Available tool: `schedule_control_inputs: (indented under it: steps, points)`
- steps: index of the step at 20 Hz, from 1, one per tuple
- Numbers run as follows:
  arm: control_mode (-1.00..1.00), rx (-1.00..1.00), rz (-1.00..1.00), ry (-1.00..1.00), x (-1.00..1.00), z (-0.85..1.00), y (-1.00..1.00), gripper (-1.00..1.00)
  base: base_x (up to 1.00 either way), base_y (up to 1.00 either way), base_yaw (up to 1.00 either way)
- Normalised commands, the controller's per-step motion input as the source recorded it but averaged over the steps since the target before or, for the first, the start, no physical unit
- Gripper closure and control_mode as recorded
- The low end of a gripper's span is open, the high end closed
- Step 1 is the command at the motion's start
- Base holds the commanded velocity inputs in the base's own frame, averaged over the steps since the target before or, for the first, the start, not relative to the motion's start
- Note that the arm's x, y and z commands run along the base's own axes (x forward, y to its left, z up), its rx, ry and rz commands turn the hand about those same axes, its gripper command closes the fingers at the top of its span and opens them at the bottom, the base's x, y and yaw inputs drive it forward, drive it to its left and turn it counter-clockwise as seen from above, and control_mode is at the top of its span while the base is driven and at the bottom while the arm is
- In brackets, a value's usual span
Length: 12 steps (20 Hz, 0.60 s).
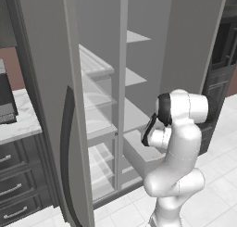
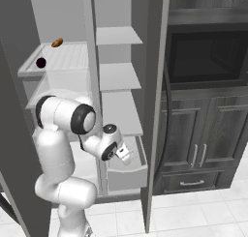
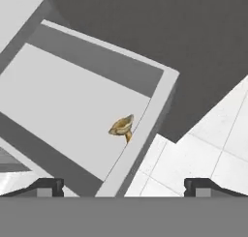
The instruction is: Take the eggplant and mushroom from the fridge shelf and place them in the freezer drawer to begin freezing them.
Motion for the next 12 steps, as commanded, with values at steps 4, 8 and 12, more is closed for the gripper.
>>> schedule_control_inputs:
  steps: [4,8,12]
  points:
    - [-1.0,-0.07,0.0,-0.28,-0.71,1.0,0.28,-1.0,0.0,0.0,0.0]
    - [-1.0,-0.08,0.0,-0.28,-0.64,1.0,0.24,-1.0,0.0,0.0,0.0]
    - [-1.0,-0.08,0.0,-0.2,-0.56,1.0,0.29,-1.0,0.0,0.0,0.0]
